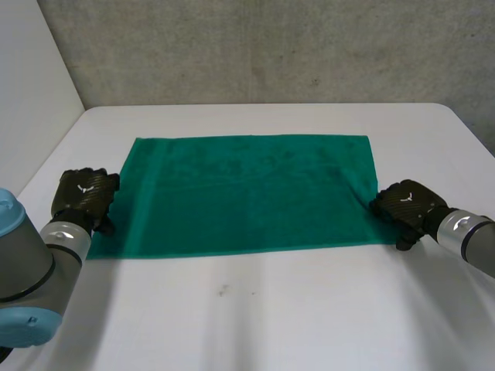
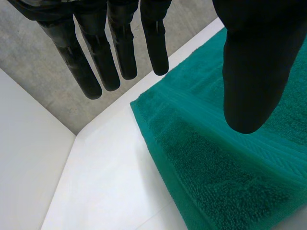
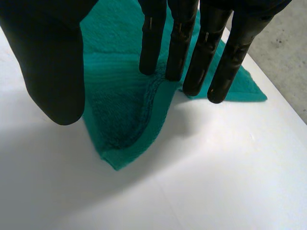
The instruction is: Fold the towel.
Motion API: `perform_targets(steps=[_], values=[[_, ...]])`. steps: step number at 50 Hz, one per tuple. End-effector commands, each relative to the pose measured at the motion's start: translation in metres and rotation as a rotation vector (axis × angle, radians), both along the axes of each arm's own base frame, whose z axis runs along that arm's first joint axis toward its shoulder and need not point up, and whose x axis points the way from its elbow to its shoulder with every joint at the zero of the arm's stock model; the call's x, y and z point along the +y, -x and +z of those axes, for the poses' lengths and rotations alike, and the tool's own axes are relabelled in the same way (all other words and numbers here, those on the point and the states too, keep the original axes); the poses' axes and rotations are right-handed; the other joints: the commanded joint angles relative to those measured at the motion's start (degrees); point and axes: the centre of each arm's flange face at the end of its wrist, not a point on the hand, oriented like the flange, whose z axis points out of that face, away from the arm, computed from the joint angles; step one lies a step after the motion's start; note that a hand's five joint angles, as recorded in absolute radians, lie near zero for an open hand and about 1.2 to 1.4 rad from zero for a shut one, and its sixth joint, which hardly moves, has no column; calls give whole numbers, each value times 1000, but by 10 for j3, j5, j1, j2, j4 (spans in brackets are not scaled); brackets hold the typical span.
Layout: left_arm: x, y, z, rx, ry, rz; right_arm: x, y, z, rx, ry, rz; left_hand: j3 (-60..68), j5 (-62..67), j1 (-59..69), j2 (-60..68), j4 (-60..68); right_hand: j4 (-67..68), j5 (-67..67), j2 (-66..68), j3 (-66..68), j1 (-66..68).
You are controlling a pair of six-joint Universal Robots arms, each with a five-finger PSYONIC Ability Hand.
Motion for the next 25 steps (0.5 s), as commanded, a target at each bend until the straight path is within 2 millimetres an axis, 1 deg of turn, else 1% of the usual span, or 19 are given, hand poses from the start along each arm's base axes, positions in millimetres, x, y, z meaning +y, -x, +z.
perform_targets(steps=[1,10,16,25], values=[[0,0,-1,0,-1,1,-9,2,-4,11,6,-22,8,18,1,11,17,29,37,31,31,85],[-1,-1,-1,0,-3,1,-20,3,-6,26,21,-47,-2,8,-9,1,7,47,56,49,50,103],[-1,-1,-2,-1,-4,3,-23,3,-8,26,22,-51,-7,3,-14,-4,1,59,68,61,61,115],[0,0,-2,-1,-7,1,-27,2,-6,22,34,-50,-7,3,-14,-4,1,115,123,117,117,170]])
